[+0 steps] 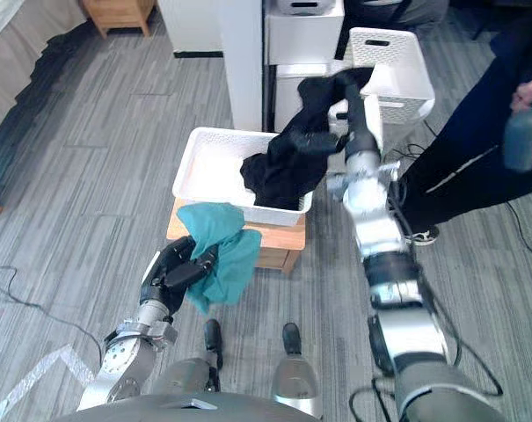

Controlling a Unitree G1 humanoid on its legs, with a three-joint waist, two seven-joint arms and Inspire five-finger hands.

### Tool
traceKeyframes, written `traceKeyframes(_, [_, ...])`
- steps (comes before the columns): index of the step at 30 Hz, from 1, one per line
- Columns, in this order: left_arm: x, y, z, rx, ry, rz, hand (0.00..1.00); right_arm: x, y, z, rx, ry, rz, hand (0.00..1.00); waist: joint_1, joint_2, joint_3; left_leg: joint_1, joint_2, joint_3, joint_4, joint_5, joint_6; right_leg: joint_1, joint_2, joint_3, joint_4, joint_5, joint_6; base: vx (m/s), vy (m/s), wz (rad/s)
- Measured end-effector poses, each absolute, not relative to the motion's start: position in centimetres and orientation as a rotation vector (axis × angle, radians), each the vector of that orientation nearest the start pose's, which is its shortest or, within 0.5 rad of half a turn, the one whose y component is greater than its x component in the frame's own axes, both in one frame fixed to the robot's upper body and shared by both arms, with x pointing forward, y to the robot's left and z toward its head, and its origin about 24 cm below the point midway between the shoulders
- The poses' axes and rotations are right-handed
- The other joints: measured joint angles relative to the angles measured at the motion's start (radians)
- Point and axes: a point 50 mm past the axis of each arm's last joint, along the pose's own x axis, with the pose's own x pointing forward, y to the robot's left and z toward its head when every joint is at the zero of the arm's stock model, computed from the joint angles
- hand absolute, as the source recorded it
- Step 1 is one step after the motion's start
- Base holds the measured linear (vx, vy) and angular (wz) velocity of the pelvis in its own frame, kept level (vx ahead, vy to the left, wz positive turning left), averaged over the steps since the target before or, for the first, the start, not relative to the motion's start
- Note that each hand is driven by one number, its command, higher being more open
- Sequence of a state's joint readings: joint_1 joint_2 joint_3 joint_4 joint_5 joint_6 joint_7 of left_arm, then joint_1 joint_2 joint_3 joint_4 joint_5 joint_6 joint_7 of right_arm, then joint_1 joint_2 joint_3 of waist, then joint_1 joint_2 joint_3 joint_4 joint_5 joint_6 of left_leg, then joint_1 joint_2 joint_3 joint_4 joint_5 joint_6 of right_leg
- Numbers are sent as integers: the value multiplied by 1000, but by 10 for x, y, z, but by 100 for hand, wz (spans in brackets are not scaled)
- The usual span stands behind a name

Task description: Tidy up the quilt and then pick up the clothes from the bed and put them into the laundry hamper

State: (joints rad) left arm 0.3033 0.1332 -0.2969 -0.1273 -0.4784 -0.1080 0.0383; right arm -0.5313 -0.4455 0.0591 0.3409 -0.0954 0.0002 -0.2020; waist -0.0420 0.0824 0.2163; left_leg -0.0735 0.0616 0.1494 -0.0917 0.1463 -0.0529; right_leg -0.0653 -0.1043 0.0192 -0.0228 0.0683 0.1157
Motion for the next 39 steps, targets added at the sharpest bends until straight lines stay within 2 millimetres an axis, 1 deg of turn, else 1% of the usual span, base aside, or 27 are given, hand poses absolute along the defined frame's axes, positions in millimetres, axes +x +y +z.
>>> traceKeyframes(1, [186, 123, 19, -413, 105, -126, 0, 334, -215, 132, -528, -232, -191, 100, -8, -2, 1, 11, 1, 5, 0, -2, -2, 8, 0, 3, -1, -1, 0, -34, -5, -11])
traceKeyframes(2, [188, 124, 24, -417, 80, -122, 0, 326, -214, 124, -540, -226, -186, 100, -18, -4, 1, 16, 1, 6, 0, -5, -5, 13, 1, 4, -2, -2, -1, -46, 1, -12])
traceKeyframes(5, [195, 133, 39, -423, 2, -88, 0, 299, -210, 109, -537, -220, -187, 100, -23, -20, -2, 25, 3, 18, 0, -10, -10, 18, 2, 13, -9, -4, 4, -40, 4, -10])
traceKeyframes(7, [198, 141, 44, -403, -29, -45, 0, 284, -206, 98, -529, -201, -187, 100, -28, -39, -12, 29, 4, 23, 0, -11, -10, 22, 2, 14, -15, -4, 2, -28, -1, -7])
traceKeyframes(9, [201, 153, 49, -390, -57, 22, 0, 264, -201, 79, -506, -143, -183, 100, -39, -71, -33, 31, 3, 24, 0, -11, -11, 24, 1, 14, -15, -4, 2, 0, 0, 0])
traceKeyframes(10, [202, 156, 50, -386, -63, 41, 0, 260, -200, 73, -496, -124, -182, 100, -40, -79, -39, 31, 3, 24, 0, -12, -11, 24, 1, 15, -15, -3, 3, 0, 0, 0])
traceKeyframes(12, [207, 166, 55, -344, -91, 108, 0, 243, -200, 52, -464, -36, -186, 100, -41, -106, -55, 39, 2, 33, 0, -15, -10, 26, 1, 24, -12, -2, 6, 8, 0, -9])
traceKeyframes(13, [208, 170, 56, -342, -99, 130, 0, 237, -200, 45, -456, -5, -188, 100, -42, -112, -58, 47, 1, 37, 0, -17, -9, 33, 0, 27, -11, -2, 5, 12, 5, -14])
traceKeyframes(14, [208, 174, 57, -332, -105, 159, 0, 229, -201, 36, -452, 33, -187, 100, -43, -114, -72, 50, -1, 41, 0, -22, -9, 33, -2, 33, -11, -5, 1, 12, 7, -11])
traceKeyframes(17, [209, 182, 64, -290, -140, 206, 0, 214, -205, 26, -440, 87, -199, 100, -47, -115, -78, 53, -1, 48, 0, -26, -5, 32, -2, 40, -11, -6, 1, 3, 4, -8])
traceKeyframes(18, [213, 185, 70, -239, -171, 228, 0, 206, -210, 21, -441, 115, -217, 100, -48, -114, -80, 53, -1, 49, 0, -26, -4, 31, -2, 42, -11, -6, 1, 0, 0, 0])
traceKeyframes(21, [222, 191, 84, -135, -235, 275, 0, 193, -219, 13, -450, 164, -244, 100, -60, -114, -102, 52, 1, 57, 0, -25, -7, 27, 0, 48, -12, -6, 1, 0, -7, -6])
traceKeyframes(23, [228, 196, 93, -101, -273, 287, 0, 186, -222, 9, -453, 191, -256, 100, -71, -114, -118, 52, 1, 63, 0, -25, -9, 22, 0, 54, -12, -6, 1, 16, -10, -11])
traceKeyframes(24, [236, 198, 101, -50, -309, 301, 0, 179, -225, 5, -453, 215, -270, 100, -73, -115, -129, 52, 1, 71, 0, -27, -10, 17, 1, 62, -11, -6, 2, 20, -10, -16])
traceKeyframes(25, [248, 200, 108, 1, -340, 310, 0, 171, -228, 0, -446, 245, -287, 100, -76, -114, -138, 53, 1, 76, 0, -28, -10, 16, 2, 67, -10, -5, 2, 15, -7, -15])
traceKeyframes(26, [255, 201, 112, 26, -354, 316, 0, 168, -228, -2, -440, 259, -294, 100, -78, -114, -140, 56, 1, 79, 0, -28, -10, 16, 2, 69, -9, -5, 2, 9, -5, -13])
traceKeyframes(28, [278, 209, 127, 122, -394, 350, 0, 157, -226, -9, -423, 300, -299, 100, -108, -114, -141, 64, 1, 91, 0, -30, -9, 15, 2, 81, -3, -5, 2, -5, 2, -17])
traceKeyframes(29, [287, 213, 135, 182, -413, 362, 0, 148, -226, -14, -423, 325, -298, 100, -128, -114, -144, 64, 0, 99, 0, -32, -7, 11, 2, 91, -1, -6, 1, -6, 8, -24])
traceKeyframes(31, [297, 218, 144, 276, -432, 370, 0, 132, -227, -21, -413, 379, -305, 100, -156, -114, -158, 58, 1, 116, 0, -36, -8, -4, 4, 106, 1, -6, 1, 7, 3, -22])
traceKeyframes(32, [299, 218, 146, 307, -434, 376, 0, 128, -227, -23, -409, 394, -308, 100, -161, -114, -160, 59, 1, 119, 0, -37, -9, -6, 4, 109, 1, -6, 1, 16, -4, -22])
traceKeyframes(33, [304, 218, 148, 357, -433, 386, 0, 117, -227, -30, -405, 434, -308, 100, -169, -112, -164, 57, 2, 131, 0, -40, -10, -16, 6, 122, 3, -6, 1, 15, -3, -20])
traceKeyframes(34, [306, 219, 149, 383, -432, 391, 0, 114, -227, -33, -404, 451, -304, 100, -171, -111, -167, 54, 2, 137, 0, -41, -10, -22, 6, 127, 4, -6, 1, 25, -4, -22])
traceKeyframes(35, [309, 220, 152, 405, -430, 402, 0, 109, -227, -39, -400, 482, -300, 100, -183, -110, -168, 48, 2, 143, 0, -41, -10, -32, 6, 133, 5, -6, 1, 21, -3, -20])
traceKeyframes(37, [317, 217, 155, 458, -429, 399, 0, 101, -227, -49, -393, 536, -297, 100, -186, -111, -168, 36, 3, 156, 0, -43, -11, -53, 6, 152, 7, -4, 0, 17, 4, -20])
traceKeyframes(39, [327, 207, 162, 538, -444, 377, 0, 94, -223, -61, -375, 593, -287, 100, -201, -112, -167, -4, 1, 164, 0, -42, -12, -96, 1, 158, 7, 3, -1, 23, 12, -9])
